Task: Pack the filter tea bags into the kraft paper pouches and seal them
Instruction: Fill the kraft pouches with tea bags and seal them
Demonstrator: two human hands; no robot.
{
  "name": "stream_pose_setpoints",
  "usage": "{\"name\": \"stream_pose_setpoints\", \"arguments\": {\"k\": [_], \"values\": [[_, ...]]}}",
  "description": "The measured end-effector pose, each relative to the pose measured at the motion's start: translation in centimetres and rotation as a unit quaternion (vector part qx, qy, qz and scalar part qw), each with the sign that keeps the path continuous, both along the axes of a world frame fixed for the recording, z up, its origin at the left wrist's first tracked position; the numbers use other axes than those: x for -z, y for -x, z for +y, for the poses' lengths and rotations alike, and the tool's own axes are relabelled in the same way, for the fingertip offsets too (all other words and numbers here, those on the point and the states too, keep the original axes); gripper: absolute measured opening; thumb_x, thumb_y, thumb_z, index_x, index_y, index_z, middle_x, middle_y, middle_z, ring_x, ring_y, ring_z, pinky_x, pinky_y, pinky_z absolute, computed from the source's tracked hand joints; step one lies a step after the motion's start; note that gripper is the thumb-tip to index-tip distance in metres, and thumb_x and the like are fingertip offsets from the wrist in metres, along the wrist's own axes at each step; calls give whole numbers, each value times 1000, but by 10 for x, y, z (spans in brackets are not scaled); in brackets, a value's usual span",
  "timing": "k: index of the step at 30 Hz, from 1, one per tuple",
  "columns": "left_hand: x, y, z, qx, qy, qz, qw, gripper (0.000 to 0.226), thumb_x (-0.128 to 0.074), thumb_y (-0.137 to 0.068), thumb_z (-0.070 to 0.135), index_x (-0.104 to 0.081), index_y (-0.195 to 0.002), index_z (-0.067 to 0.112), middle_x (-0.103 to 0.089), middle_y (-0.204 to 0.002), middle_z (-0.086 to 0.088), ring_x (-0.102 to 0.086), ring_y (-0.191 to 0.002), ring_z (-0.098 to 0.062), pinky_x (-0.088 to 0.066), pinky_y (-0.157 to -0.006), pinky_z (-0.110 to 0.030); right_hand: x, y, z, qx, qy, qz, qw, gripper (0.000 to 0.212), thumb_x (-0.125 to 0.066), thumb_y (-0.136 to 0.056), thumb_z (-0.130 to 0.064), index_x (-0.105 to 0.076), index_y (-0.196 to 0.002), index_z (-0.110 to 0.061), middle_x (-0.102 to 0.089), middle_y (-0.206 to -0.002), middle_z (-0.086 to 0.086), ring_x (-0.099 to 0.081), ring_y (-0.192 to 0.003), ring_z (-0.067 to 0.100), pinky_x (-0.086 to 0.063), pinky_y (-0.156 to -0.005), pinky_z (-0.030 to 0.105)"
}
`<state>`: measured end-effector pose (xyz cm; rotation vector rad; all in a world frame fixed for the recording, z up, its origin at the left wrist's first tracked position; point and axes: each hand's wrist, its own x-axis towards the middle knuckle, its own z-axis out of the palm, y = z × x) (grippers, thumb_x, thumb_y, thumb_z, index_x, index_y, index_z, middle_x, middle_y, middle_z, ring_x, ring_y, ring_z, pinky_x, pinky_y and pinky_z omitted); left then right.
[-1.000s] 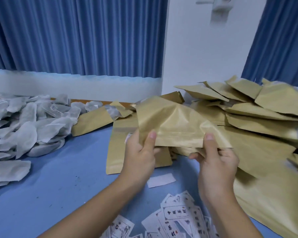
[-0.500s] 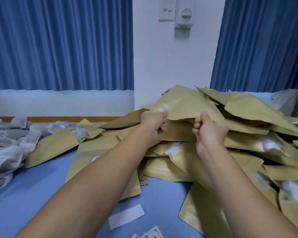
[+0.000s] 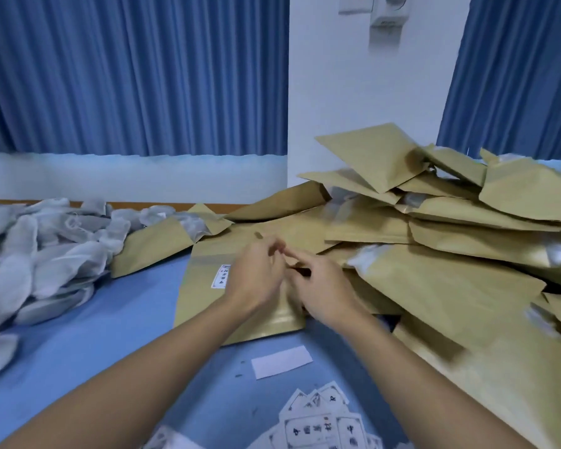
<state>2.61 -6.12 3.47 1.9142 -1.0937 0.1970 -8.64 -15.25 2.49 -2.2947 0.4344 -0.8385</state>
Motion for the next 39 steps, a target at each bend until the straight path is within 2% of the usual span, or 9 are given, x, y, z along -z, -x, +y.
{"name": "stream_pose_setpoints", "arguments": {"k": [5, 9, 16, 22, 26, 28, 31, 34, 39], "values": [[50, -43, 87, 78, -281, -147, 945, 60, -40, -93, 68, -44, -139, 30, -53, -133, 4, -43, -131, -21, -37, -106, -43, 31, -17, 32, -81, 271, 242, 928, 75, -56, -92, -55, -32, -155, -22, -25, -163, -7, -18, -150, 9, -14, -121, 33], [72, -63, 124, 81, -390, -289, 871, 79, -25, -97, 70, -27, -154, 16, -23, -163, -4, -23, -149, -19, -24, -116, -37, 50, -18, 43, -78, 335, 282, 895, 65, -43, -98, -60, -37, -151, -23, -23, -165, -5, -24, -149, 11, -20, -118, 33], [62, -56, 166, 152, -376, -319, 857, 45, -31, -103, 59, -46, -110, 17, -58, -109, 0, -59, -93, -26, -46, -75, -36, 54, -3, 62, -132, 396, 262, 870, 55, -29, -97, -69, -54, -119, -24, -61, -124, -10, -57, -116, 17, -46, -88, 37], [52, -56, 178, 136, -333, -331, 873, 31, -38, -105, 40, -56, -110, 16, -67, -93, -7, -62, -82, -34, -45, -69, -37, 38, -9, 83, -132, 424, 264, 856, 33, -31, -102, -55, -50, -105, -27, -66, -98, -3, -61, -91, 28, -43, -69, 37], [45, -63, 187, 39, 0, -325, 945, 30, -70, -92, 22, -68, -118, 7, -63, -115, -7, -62, -103, -27, -50, -89, -32, 15, -30, 83, -72, 319, 196, 924, 25, -37, -104, -37, -51, -88, -23, -61, -78, 5, -57, -77, 33, -42, -63, 40], [55, -46, 188, -91, 202, -236, 946, 20, -73, -88, 29, -65, -103, 19, -57, -107, 1, -57, -98, -18, -43, -89, -23, 7, -39, 81, -88, 218, 124, 964, 33, -47, -102, -34, -47, -73, -19, -50, -64, 0, -49, -67, 24, -40, -63, 40], [68, -20, 180, -51, 229, 137, 962, 34, -70, -83, 55, -54, -77, 27, -57, -76, 7, -55, -71, -13, -44, -69, -26, -2, -47, 85, -168, 108, 83, 976, 39, -58, -99, -33, -46, -63, -22, -38, -59, -4, -34, -60, 10, -31, -57, 33], [73, -12, 170, 88, 203, 447, 867, 69, -77, -68, 71, -56, -86, 8, -60, -75, -13, -62, -71, -23, -56, -59, -37, 1, -47, 92, -290, 4, 107, 951, 21, -65, -96, -32, -70, -78, -23, -59, -67, -8, -49, -68, 5, -43, -66, 32], [79, -17, 170, 113, 203, 469, 852, 81, -75, -69, 72, -53, -98, 0, -65, -86, -18, -67, -81, -24, -58, -54, -37, 10, -49, 103, -360, -136, 120, 915, 33, -75, -86, -47, -78, -106, -21, -75, -89, 9, -60, -76, 24, -49, -75, 38]]}}
